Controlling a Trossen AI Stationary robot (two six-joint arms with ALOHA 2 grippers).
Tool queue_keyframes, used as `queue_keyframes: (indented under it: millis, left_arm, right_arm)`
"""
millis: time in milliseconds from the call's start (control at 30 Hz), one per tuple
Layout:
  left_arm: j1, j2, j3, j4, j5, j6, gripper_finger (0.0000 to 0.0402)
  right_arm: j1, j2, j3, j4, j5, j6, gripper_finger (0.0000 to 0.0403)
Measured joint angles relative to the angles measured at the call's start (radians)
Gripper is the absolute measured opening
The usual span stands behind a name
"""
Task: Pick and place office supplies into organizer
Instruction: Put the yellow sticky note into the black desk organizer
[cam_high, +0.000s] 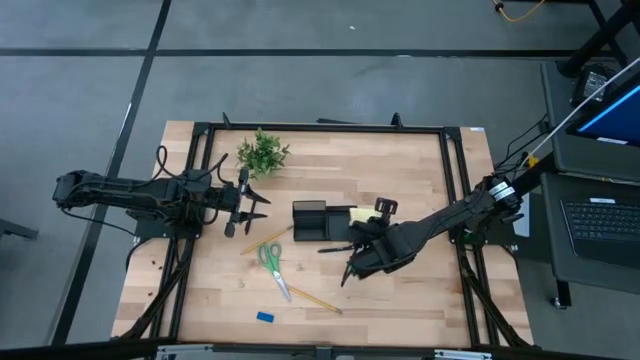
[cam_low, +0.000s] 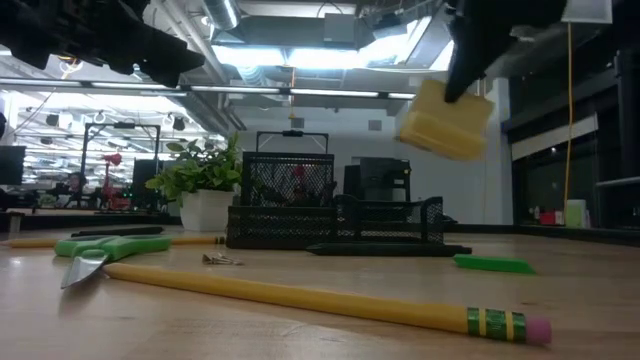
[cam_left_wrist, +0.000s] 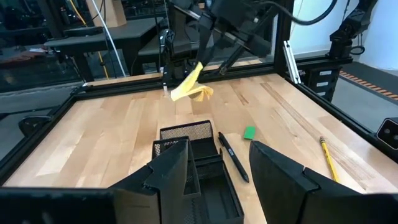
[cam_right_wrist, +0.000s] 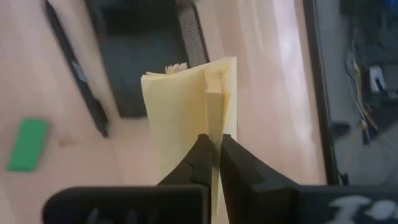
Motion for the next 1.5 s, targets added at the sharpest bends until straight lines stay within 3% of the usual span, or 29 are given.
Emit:
queue_keyframes:
  millis: [233, 867, 1500]
  left_arm:
    - [0.0, 0.0, 0.0, 0.0, 0.0, 0.0, 0.0165]
    - [0.0, 0.0, 0.001, -0.015, 0.0, 0.0, 0.0167]
    - [0.0, 0.0, 0.001, -0.015, 0.0, 0.0, 0.0168]
  right_arm:
    - [-0.044, 0.013, 0.001, 0.165, 0.001, -0.152, 0.0017]
    - [-0.093, 0.148, 0.0, 0.213, -0.03, -0.203, 0.0017]
    - [-0.093, 0.17, -0.04, 0.288, -0.035, -0.187, 0.0017]
